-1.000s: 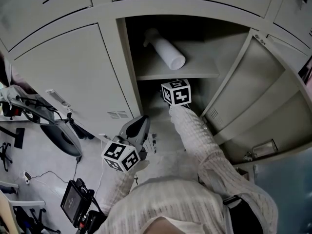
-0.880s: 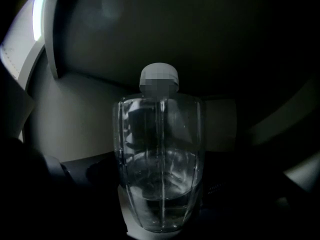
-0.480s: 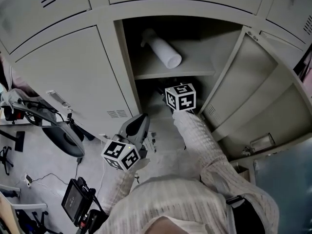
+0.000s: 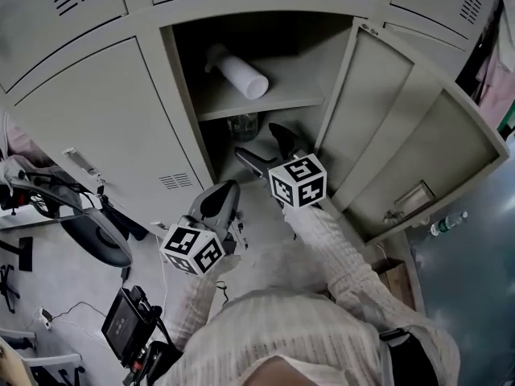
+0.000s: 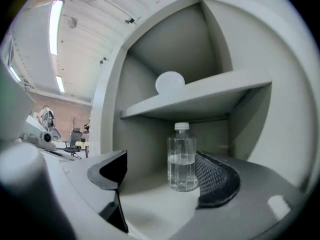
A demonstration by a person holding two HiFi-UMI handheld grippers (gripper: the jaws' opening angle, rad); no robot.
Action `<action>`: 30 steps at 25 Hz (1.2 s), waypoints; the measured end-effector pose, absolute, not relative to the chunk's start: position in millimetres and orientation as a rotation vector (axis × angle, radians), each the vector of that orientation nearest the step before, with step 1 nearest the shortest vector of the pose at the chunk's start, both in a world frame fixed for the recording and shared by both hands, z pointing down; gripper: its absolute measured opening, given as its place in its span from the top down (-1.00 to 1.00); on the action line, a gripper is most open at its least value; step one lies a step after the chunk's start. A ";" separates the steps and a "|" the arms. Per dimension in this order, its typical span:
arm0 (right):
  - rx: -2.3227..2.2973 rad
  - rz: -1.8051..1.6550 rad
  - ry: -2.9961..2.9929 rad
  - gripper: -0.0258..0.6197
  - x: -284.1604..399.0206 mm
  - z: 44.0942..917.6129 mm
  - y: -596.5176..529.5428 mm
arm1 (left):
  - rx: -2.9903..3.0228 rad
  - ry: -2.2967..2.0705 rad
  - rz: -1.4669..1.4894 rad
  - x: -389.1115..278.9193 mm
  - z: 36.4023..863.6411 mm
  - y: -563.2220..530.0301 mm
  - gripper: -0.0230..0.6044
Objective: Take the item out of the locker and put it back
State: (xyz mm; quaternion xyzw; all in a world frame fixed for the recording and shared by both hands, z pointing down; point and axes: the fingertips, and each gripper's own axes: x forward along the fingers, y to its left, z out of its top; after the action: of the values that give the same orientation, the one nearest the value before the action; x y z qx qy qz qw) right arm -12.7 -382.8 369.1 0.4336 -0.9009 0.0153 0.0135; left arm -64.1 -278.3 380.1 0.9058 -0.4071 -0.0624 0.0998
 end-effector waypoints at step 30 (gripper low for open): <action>1.378 -0.147 -2.817 0.92 38.6 376.9 -196.7 | 2.724 -0.984 -0.167 -5.2 401.0 -190.8 0.90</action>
State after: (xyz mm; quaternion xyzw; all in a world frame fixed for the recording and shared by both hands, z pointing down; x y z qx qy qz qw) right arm 38.6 -196.7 376.9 0.4388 -0.8974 -0.0467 0.0010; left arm -5.2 -190.8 401.0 0.9322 -0.3366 -0.0573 0.1200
